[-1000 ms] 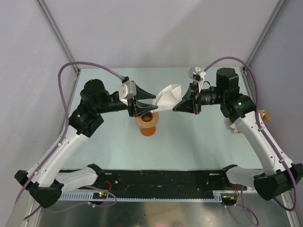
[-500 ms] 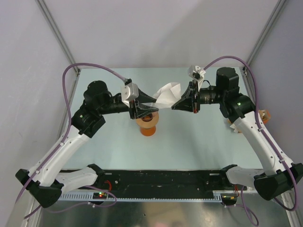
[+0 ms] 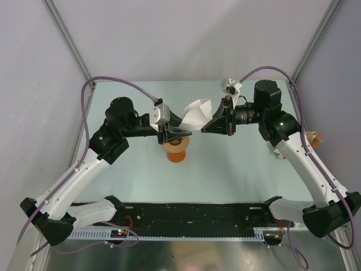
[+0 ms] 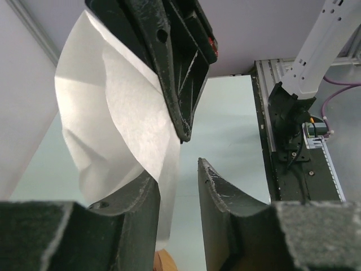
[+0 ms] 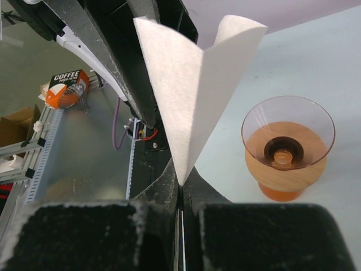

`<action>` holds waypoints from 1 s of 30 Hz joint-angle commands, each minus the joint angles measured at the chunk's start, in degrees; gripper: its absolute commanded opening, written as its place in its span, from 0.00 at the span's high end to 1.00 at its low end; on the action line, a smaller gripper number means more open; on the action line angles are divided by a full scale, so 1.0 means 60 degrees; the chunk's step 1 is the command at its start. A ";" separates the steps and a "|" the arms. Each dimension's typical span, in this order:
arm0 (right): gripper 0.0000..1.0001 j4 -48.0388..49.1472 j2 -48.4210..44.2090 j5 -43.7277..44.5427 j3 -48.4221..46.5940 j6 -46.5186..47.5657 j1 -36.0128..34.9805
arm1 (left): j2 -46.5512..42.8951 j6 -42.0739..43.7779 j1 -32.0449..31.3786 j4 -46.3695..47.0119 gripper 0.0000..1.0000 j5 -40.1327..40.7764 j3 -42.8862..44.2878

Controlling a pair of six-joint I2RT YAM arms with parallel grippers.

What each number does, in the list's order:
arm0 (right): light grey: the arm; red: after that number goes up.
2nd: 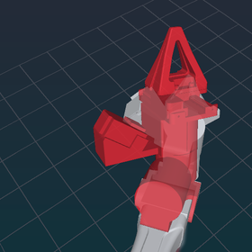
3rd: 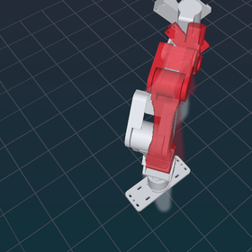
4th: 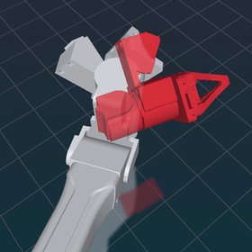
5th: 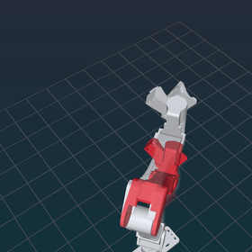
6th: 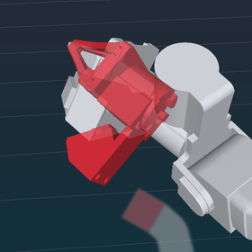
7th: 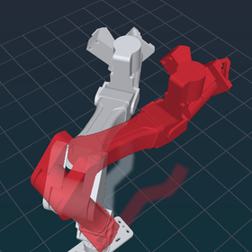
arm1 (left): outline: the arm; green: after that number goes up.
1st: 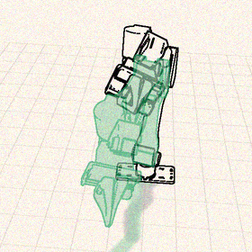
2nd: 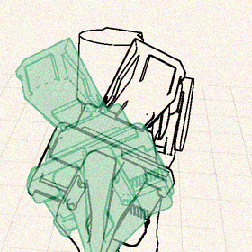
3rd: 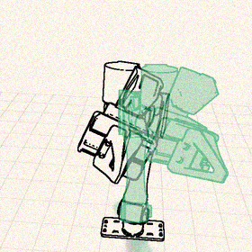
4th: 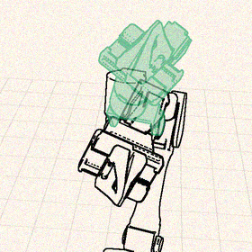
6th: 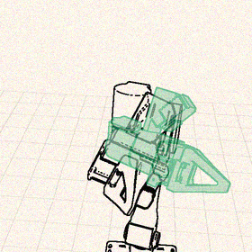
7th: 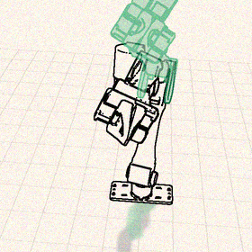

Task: Place the coffee filter in the dripper
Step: Place the coffee filter in the coffee dripper.

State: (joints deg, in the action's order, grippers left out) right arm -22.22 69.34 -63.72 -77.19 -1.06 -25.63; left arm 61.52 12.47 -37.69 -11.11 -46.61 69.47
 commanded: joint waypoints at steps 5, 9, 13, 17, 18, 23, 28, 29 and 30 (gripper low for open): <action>0.93 0.0556 0.0072 -0.0616 -0.0342 -0.0428 -0.0061 | 0.0124 0.0451 -0.0252 0.0163 0.91 -0.0283 0.0230; 0.50 -0.1358 -0.0053 0.0264 -0.0836 0.1175 0.0103 | 0.0177 -0.0712 -0.0174 0.0151 0.99 0.0374 0.0547; 0.16 -0.2745 -0.0588 0.2554 -0.0918 0.2720 0.0458 | 0.0149 -0.1821 -0.0096 0.0149 1.00 0.0952 0.0643; 0.09 -0.2916 -0.0853 0.4343 -0.1039 0.3784 0.0198 | 0.0190 -0.2318 -0.0087 0.0048 1.00 0.1254 0.0592; 0.09 -0.2953 -0.0836 0.4684 -0.1119 0.4133 0.0023 | 0.0257 -0.2374 -0.0088 -0.0002 1.00 0.1289 0.0666; 0.08 -0.3299 -0.0380 0.6301 -0.1861 0.5301 -0.1280 | 0.0673 -0.2637 -0.0106 -0.0258 1.00 0.1278 0.1199; 0.13 -0.3425 0.0116 0.6859 -0.2192 0.5712 -0.1910 | 0.0712 -0.2310 -0.0243 -0.0323 1.00 0.1018 0.1368; 0.15 -0.3399 0.0198 0.6836 -0.2222 0.5742 -0.1932 | 0.0679 -0.2209 -0.0277 -0.0320 1.00 0.0914 0.1369; 0.20 -0.3363 0.0246 0.6809 -0.2245 0.5757 -0.1943 | 0.0648 -0.2151 -0.0322 -0.0325 1.00 0.0840 0.1370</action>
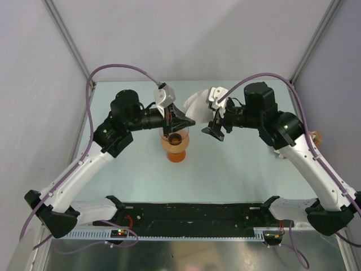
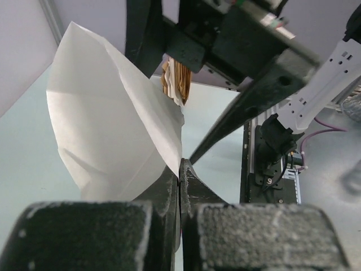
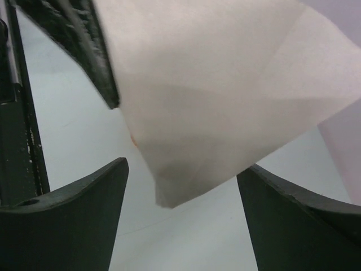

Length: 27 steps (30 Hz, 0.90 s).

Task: Place the coffee filter in the dripper
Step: Place the coffee filter in the coffee dripper.

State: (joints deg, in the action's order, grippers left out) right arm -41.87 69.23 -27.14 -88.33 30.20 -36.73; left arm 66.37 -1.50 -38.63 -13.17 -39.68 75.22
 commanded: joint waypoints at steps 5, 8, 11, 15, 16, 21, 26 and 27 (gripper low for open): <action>0.50 -0.0020 0.0421 0.0328 -0.0499 0.0655 -0.0152 | -0.0313 0.0486 -0.0218 0.0039 1.00 -0.0674 0.0417; 0.68 -0.0163 0.0496 0.0051 -0.0574 0.0695 -0.0150 | -0.0412 0.0742 -0.0223 0.0037 1.00 -0.0788 0.0382; 0.75 -0.0362 0.0578 -0.0120 -0.0653 0.0666 -0.0152 | -0.0498 0.0877 -0.0213 0.0034 1.00 -0.0839 0.0346; 0.81 -0.0443 0.0480 -0.0284 -0.0540 0.0691 -0.0132 | -0.0571 0.0944 -0.0222 0.0041 1.00 -0.0884 0.0346; 0.85 -0.0490 0.0447 -0.0327 -0.0519 0.0700 -0.0111 | -0.0587 0.0963 -0.0224 0.0041 1.00 -0.0885 0.0343; 0.99 -0.0675 0.0306 -0.0570 -0.0419 0.0777 0.0009 | -0.0646 0.1081 -0.0216 0.0032 1.00 -0.0831 0.0355; 1.00 -0.0877 0.0210 -0.0752 -0.0358 0.0768 0.0119 | -0.0666 0.1164 -0.0217 0.0043 1.00 -0.0914 0.0407; 1.00 -0.0919 0.0210 -0.0795 -0.0362 0.0768 0.0125 | -0.0671 0.1212 -0.0215 0.0042 1.00 -0.0959 0.0410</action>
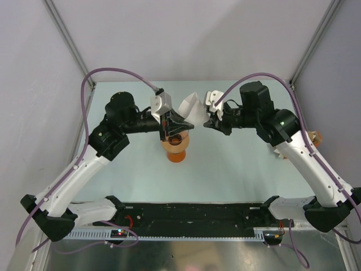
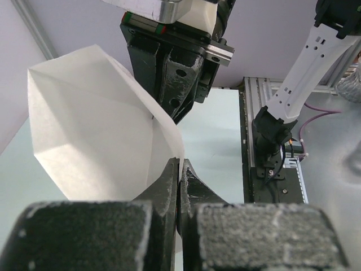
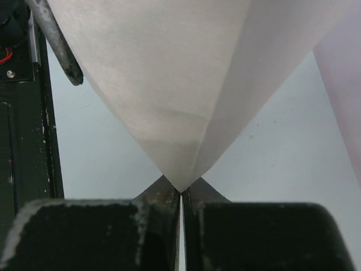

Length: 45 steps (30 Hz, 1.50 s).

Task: Place the coffee filter in the dripper
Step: Place the coffee filter in the coffee dripper.

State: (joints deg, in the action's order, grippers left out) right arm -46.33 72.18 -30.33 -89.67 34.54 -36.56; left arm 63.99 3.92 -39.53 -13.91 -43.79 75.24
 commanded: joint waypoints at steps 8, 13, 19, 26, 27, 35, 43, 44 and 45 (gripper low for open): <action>1.00 -0.0353 -0.0168 -0.0736 -0.0373 -0.0183 0.0146 | -0.0104 0.0684 -0.0177 0.0172 0.66 -0.0336 0.0499; 1.00 -0.0385 -0.0127 -0.0922 -0.0462 -0.0387 0.0095 | 0.0085 0.0932 -0.0354 0.0171 0.62 0.0094 0.0595; 1.00 -0.0554 -0.0123 -0.0940 -0.0439 -0.0325 -0.0025 | 0.0315 0.0966 -0.0491 0.0170 0.75 0.0506 0.0763; 0.38 -0.0559 -0.0033 0.0121 -0.0899 -0.0861 0.0028 | 0.0398 0.0374 -0.0502 0.0158 1.00 0.0996 0.0849; 0.28 -0.0484 -0.0099 0.0434 -0.0982 -0.0929 0.0043 | 0.0419 0.0197 -0.0502 0.0154 1.00 0.1115 0.0841; 0.11 -0.0110 -0.0128 0.1289 -0.1296 -0.0788 -0.0228 | 0.0672 -0.0393 -0.0521 0.0166 1.00 0.1462 0.0867; 0.22 0.0232 0.0221 0.0814 -0.1311 -0.0569 -0.0300 | 0.0633 0.0139 -0.0696 0.0165 1.00 0.1009 0.0859; 0.25 0.0219 0.0255 0.0722 -0.1313 -0.0556 -0.0304 | 0.0609 0.0277 -0.0723 0.0165 1.00 0.0931 0.0839; 0.27 0.0213 0.0272 0.0647 -0.1307 -0.0542 -0.0299 | 0.0568 0.0383 -0.0744 0.0165 1.00 0.0863 0.0822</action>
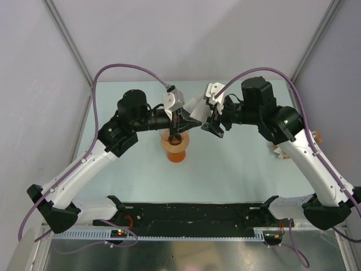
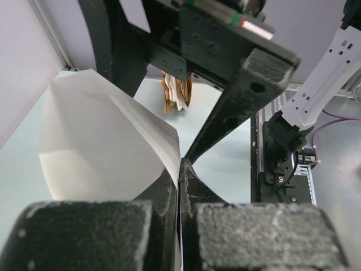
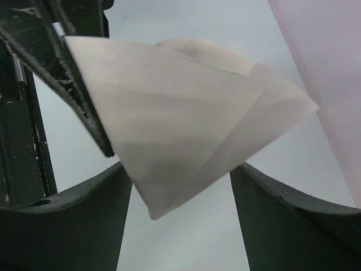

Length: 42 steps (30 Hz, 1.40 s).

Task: Place the coffee filter in the dripper
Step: Place the coffee filter in the coffee dripper.

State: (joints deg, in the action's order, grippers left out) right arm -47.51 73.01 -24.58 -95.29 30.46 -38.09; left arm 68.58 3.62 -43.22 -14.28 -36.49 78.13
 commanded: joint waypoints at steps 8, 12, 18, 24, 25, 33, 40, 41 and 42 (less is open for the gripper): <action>0.43 0.0328 0.0164 -0.0932 -0.0348 0.0277 -0.0048 | -0.0330 0.0983 -0.0183 0.0238 1.00 -0.0805 0.0250; 0.48 0.0208 0.0160 -0.1051 -0.0355 0.0318 -0.0053 | -0.0326 0.1030 -0.0184 0.0234 0.98 -0.0884 0.0250; 0.48 -0.0173 0.0160 -0.1094 -0.0357 0.0381 -0.0042 | -0.0430 0.1253 -0.0181 0.0243 0.87 -0.0963 0.0259; 0.48 -0.0311 0.0286 -0.1270 -0.0489 0.0122 0.0196 | -0.0434 0.1283 -0.0183 0.0243 0.98 -0.0842 0.0321; 0.46 -0.0320 0.0284 -0.1319 -0.0522 0.0072 0.0269 | -0.0417 0.1167 -0.0181 0.0242 0.99 -0.0720 0.0337; 0.15 0.1281 -0.0856 -0.1428 0.0730 -0.0064 0.0763 | -0.0085 -0.1417 0.0061 0.0501 1.00 0.0404 0.0572; 0.10 0.2090 -0.1000 -0.1010 0.1165 0.0458 0.0319 | 0.0092 -0.2327 0.0208 0.1182 1.00 0.0453 0.0593; 0.10 0.2140 -0.0923 -0.0947 0.1104 0.0459 0.0287 | 0.0118 -0.2366 0.0220 0.1232 1.00 0.0374 0.0612; 0.10 0.2194 -0.0855 -0.0901 0.1051 0.0467 0.0248 | 0.0138 -0.2385 0.0225 0.1272 1.00 0.0291 0.0621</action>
State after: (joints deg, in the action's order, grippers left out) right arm -39.18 66.70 -31.70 -88.03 32.01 -35.59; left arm 69.12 -6.46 -42.46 -10.81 -34.61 79.33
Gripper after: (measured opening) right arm 0.895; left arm 0.011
